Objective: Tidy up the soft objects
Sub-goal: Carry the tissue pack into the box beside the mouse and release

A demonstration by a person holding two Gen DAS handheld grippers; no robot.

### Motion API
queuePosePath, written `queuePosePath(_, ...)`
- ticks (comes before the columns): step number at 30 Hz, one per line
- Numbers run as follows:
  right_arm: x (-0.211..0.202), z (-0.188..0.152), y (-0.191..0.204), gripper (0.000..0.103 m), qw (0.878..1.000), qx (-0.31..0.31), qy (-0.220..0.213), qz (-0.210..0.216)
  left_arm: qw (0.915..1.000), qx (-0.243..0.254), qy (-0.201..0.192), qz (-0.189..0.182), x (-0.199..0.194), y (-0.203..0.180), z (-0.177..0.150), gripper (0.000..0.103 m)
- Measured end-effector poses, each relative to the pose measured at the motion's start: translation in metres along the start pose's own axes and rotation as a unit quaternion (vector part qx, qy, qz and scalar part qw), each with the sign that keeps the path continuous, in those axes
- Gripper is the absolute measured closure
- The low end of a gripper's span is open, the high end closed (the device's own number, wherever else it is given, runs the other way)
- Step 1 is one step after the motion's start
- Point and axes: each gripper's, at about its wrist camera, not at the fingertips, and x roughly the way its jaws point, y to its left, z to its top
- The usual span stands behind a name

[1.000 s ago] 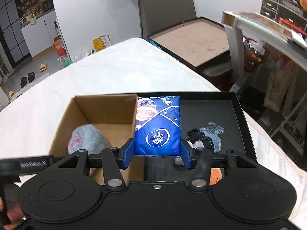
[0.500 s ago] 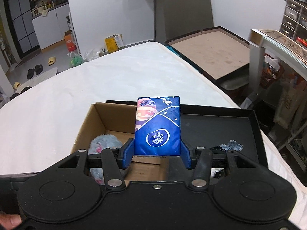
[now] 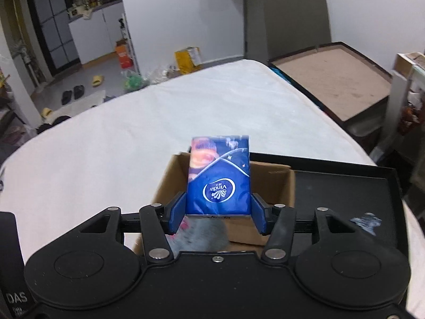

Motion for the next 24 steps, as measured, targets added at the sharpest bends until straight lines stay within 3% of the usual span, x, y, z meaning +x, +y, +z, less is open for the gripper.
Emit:
queuePosePath(1,0.002,0.000,0.002,0.033,1.000,-0.001,-0.001,0.006,1.0000,0.000,0.001,0.000,0.000,0.000,0.000,0.084)
queuePosePath(3,0.006,0.000,0.002,0.024,1.000,0.001,0.006,0.003,1.0000,-0.001,0.002,0.000,0.000,0.000,0.001,0.084)
queuePosePath(18,-0.028,-0.024,-0.045,0.021,0.999,0.034,0.001,-0.031,1.0000,0.003,-0.002,0.009,-0.003,-0.008,0.003,0.079)
queuePosePath(24,-0.038,-0.037,-0.077,0.016,0.997,0.052,0.000,-0.056,0.9996,0.014,-0.012,0.021,-0.008,-0.017,0.000,0.057)
